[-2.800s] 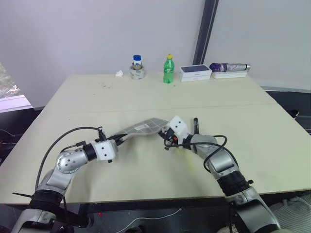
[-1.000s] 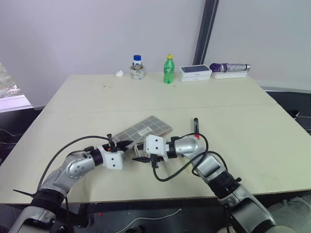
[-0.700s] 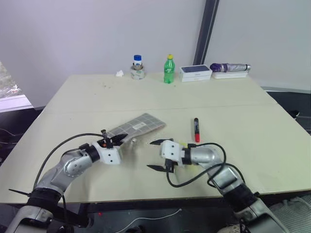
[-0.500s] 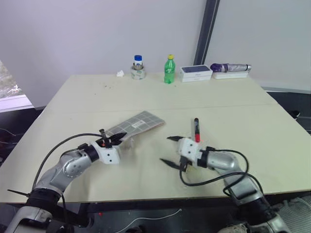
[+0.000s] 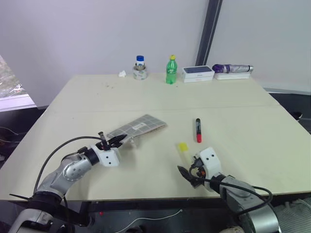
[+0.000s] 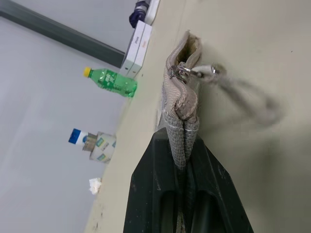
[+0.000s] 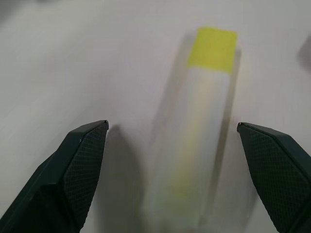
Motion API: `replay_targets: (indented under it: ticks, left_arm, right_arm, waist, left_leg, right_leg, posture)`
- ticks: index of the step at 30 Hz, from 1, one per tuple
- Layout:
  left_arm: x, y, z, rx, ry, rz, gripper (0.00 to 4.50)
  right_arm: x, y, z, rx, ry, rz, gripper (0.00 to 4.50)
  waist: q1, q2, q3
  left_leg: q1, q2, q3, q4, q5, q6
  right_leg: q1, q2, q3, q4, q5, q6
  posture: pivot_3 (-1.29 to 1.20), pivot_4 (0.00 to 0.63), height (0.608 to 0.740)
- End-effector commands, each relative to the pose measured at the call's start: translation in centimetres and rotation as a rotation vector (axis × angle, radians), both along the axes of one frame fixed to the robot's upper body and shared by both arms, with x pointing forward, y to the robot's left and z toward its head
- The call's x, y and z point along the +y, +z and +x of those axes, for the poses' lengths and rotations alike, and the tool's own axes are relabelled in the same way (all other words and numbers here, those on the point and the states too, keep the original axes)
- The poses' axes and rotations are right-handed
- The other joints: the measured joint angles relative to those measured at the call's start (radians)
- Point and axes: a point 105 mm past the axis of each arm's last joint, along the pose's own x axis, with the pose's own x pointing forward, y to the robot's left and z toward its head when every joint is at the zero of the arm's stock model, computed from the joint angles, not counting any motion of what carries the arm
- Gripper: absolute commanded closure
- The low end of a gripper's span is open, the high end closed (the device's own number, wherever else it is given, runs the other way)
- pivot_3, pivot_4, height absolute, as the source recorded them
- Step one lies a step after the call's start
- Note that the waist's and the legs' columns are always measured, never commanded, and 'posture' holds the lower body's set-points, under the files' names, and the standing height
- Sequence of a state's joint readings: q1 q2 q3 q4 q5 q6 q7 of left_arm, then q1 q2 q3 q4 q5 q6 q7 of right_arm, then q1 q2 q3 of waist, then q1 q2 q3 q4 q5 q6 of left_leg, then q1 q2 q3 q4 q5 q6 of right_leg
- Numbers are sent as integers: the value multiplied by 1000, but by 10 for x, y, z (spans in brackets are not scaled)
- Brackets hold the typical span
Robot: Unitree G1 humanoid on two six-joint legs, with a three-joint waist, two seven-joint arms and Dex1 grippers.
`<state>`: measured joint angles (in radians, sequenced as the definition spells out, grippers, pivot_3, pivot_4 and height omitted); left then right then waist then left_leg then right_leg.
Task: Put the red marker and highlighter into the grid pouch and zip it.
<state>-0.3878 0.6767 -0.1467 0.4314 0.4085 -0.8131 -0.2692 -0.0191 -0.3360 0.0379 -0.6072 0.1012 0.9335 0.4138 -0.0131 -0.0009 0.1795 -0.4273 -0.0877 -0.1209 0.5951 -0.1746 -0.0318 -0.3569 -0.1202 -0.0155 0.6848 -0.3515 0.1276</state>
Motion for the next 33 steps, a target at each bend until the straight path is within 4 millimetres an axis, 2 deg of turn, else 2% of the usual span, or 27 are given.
replay_targets:
  ticks: [1,3,6,8,9,12,17,20,27,33]
  left_arm:
    - [-1,11,1,-32,-16,-13,4500]
    - [-1,12,1,-33,-17,-15,4500]
    - [0,12,0,-28,-15,-24,4500]
    - [0,14,0,-14,-14,-67,4500]
    - [-2,13,-3,38,-38,-120,4500]
    - [-5,15,-9,130,-74,-230,4500]
    - [-3,18,-14,248,-109,-304,4500]
    - [2,24,-10,243,-91,-326,4500]
    - [-1,24,-15,242,-117,-278,4500]
    - [-3,24,-15,240,-121,-265,4500]
  right_arm:
    - [-5,-3,-3,30,-37,-28,319]
    - [-7,-7,-3,55,-46,-35,946]
    - [-3,-3,-1,58,-49,11,2349]
    - [4,9,5,3,12,19,3473]
    - [9,20,9,-36,47,54,3624]
    - [24,50,17,-146,161,107,3590]
    - [40,69,21,-211,296,96,3590]
    - [47,72,22,-215,351,83,3590]
    - [54,67,33,-217,378,60,3590]
    - [51,63,45,-228,386,-16,3590]
  waist:
    - [1,-2,-1]
    - [0,-4,-2]
    - [-1,-7,-4]
    - [-1,-7,-4]
    - [-3,-7,-4]
    - [-8,-7,-4]
    - [-4,-7,-4]
    - [-4,-7,-4]
    - [-6,-7,-4]
    - [-4,-7,-4]
  left_leg:
    - [0,0,0,0,0,0]
    - [0,0,0,0,0,0]
    - [0,0,0,0,0,0]
    - [0,0,0,0,0,0]
    - [0,0,0,0,0,0]
    - [0,1,0,0,0,0]
    - [0,1,0,0,0,0]
    - [0,1,1,0,0,0]
    - [0,1,1,0,0,1]
    - [0,1,1,0,0,1]
  right_leg:
    - [0,0,0,0,0,0]
    - [0,0,0,0,0,0]
    - [0,0,0,0,0,0]
    - [1,0,0,0,0,0]
    - [1,0,0,0,0,0]
    - [1,0,0,0,0,0]
    - [1,0,1,0,0,0]
    - [1,0,1,0,0,0]
    - [1,0,1,0,0,0]
    - [1,0,1,-1,0,0]
  posture:
    - [0,150,740]
    - [0,150,740]
    - [0,150,740]
    - [0,150,740]
    - [0,150,740]
    - [0,150,740]
    - [0,150,740]
    - [0,150,740]
    - [0,150,740]
    - [0,150,740]
